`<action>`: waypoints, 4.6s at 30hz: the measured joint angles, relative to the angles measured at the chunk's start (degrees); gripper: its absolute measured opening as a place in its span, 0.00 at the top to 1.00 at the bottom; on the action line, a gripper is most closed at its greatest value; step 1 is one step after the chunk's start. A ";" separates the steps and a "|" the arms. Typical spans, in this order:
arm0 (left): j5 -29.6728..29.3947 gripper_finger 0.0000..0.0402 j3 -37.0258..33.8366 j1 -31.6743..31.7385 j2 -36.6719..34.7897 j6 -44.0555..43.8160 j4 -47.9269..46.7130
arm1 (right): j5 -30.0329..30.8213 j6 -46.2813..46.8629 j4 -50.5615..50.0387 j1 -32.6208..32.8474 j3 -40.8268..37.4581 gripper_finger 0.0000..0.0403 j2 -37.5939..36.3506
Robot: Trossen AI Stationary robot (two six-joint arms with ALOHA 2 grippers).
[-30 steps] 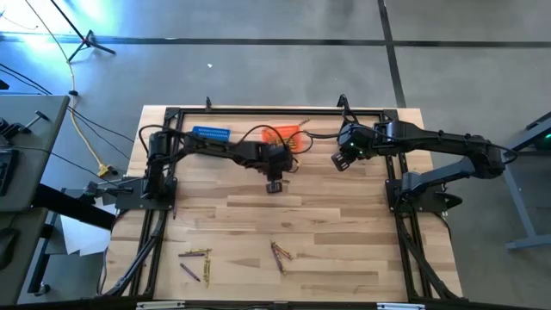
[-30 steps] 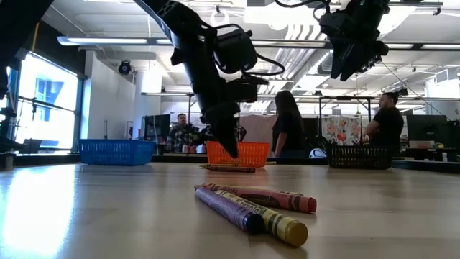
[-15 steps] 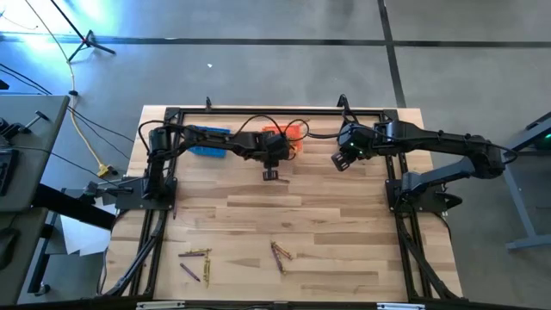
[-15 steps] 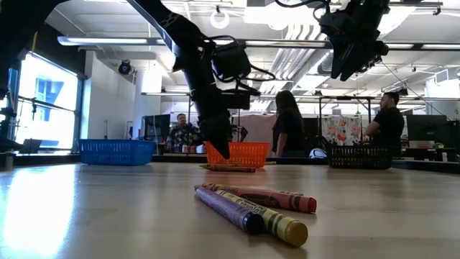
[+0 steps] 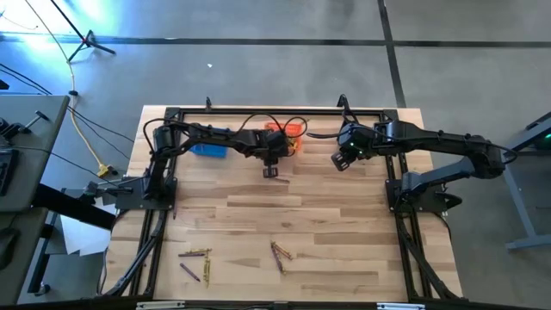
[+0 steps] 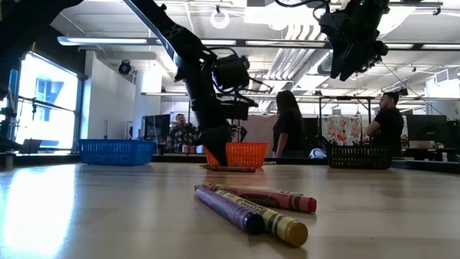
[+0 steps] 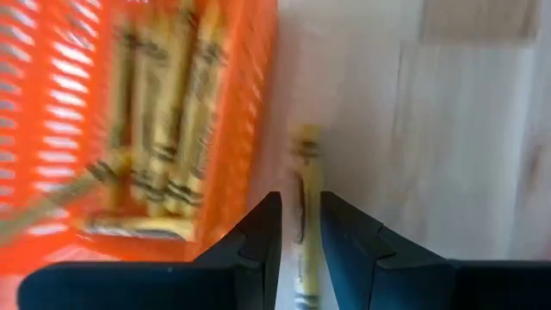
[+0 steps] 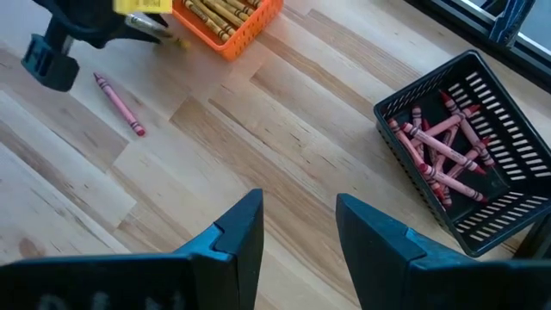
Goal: Sort crayons
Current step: Put the yellow crayon into the orange bin, then put the top red crayon into the black bin
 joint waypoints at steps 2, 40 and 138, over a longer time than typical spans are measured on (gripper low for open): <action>0.19 0.83 -0.12 -0.02 0.31 0.00 -0.43 | 0.00 0.01 0.04 0.00 0.00 0.67 -0.02; 1.26 1.00 -0.12 -3.83 -9.61 -8.09 -1.12 | 0.02 0.02 0.35 -0.01 0.00 0.67 -0.02; 18.03 0.61 -2.73 -5.35 -0.81 1.05 1.73 | 0.00 0.01 1.16 0.00 0.01 0.67 0.00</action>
